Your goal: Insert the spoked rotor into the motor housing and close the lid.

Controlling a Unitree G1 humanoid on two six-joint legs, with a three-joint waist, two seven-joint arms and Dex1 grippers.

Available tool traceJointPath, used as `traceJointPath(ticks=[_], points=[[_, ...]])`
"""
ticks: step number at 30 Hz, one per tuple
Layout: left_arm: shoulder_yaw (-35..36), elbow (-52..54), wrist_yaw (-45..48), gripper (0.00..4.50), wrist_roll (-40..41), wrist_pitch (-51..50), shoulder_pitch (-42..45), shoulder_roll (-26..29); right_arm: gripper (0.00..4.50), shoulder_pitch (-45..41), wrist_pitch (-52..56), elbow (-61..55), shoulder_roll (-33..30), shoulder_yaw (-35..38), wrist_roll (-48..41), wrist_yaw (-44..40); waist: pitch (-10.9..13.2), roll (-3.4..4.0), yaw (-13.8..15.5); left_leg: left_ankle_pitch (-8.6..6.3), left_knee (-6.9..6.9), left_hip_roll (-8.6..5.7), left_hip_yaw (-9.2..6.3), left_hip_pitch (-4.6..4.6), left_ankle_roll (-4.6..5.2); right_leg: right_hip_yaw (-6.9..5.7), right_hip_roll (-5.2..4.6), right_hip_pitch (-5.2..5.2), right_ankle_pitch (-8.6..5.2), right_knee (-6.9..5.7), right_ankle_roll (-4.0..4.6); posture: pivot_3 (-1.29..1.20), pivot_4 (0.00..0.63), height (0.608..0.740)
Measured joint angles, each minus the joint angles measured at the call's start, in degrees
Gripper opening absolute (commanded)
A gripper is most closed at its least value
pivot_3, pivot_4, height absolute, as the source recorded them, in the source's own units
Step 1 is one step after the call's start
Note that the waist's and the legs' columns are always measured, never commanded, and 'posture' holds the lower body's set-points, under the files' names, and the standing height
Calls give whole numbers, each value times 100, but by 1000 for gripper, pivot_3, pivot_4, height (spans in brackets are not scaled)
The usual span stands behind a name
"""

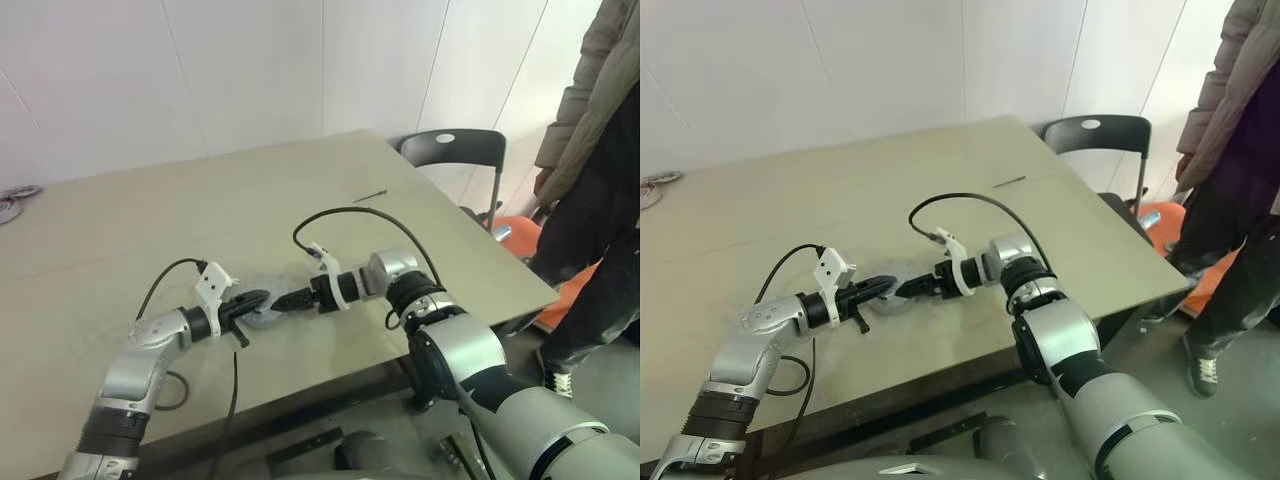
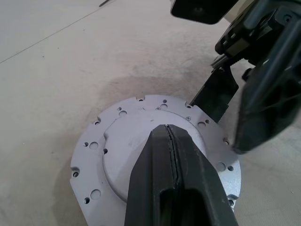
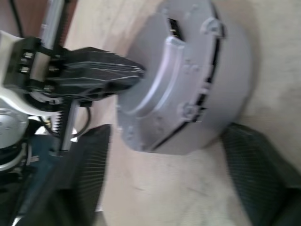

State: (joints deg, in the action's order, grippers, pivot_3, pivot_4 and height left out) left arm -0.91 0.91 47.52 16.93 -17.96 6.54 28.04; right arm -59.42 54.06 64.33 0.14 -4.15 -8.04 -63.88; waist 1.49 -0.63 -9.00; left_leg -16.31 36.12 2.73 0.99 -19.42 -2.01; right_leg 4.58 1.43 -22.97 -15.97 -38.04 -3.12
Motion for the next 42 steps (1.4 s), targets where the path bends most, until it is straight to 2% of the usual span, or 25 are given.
traceJointPath(ticks=[1,11,12,17,28,33,36,39,42], points=[[5,12,10,0,1,3,1,0,2617,3,-7,6,-3,-8,30,11,0,0,0,0,0,0,1,-3,0,2,0,-11,1,0,0,0,0,740],[2,13,20,0,5,26,28,-2,2617,4,-227,31,56,58,46,156,0,0,-4,0,-6,3,3,-4,0,11,4,-24,1,0,1,0,0,740],[2,13,21,0,5,26,28,-2,2290,4,-233,44,58,83,44,167,0,0,-4,0,-5,3,3,-4,0,11,4,-24,1,0,1,0,0,740],[23,67,55,0,61,94,32,-4,1575,3,-249,71,49,249,-50,131,1,2,-3,0,-9,3,3,-2,0,10,4,-5,0,-1,2,0,0,740],[126,149,85,0,202,-90,49,51,1575,3,-453,118,83,252,-53,166,2,3,-7,0,-5,3,-1,5,0,9,7,12,1,-2,3,0,0,740],[356,633,298,0,994,-1322,147,506,1575,-25,-613,114,168,268,-92,167,6,2,-77,0,-5,4,-13,1,0,6,11,-11,1,-3,3,0,0,740],[841,1098,413,0,1766,-2107,467,944,1575,-28,-679,115,209,268,-111,169,14,-10,-129,0,-4,4,-35,-7,0,3,10,-25,2,-3,2,0,0,740],[1301,1480,575,0,2285,-2522,648,1437,1575,-28,-703,119,228,268,-114,176,19,-2,-146,0,-15,0,-45,-5,0,7,10,-24,1,6,3,0,0,740],[1530,1489,662,0,2445,-2732,506,1751,1575,-29,-741,121,236,268,-119,190,22,1,-141,0,-15,-1,-61,-5,0,2,11,-25,-1,6,7,0,0,740]])
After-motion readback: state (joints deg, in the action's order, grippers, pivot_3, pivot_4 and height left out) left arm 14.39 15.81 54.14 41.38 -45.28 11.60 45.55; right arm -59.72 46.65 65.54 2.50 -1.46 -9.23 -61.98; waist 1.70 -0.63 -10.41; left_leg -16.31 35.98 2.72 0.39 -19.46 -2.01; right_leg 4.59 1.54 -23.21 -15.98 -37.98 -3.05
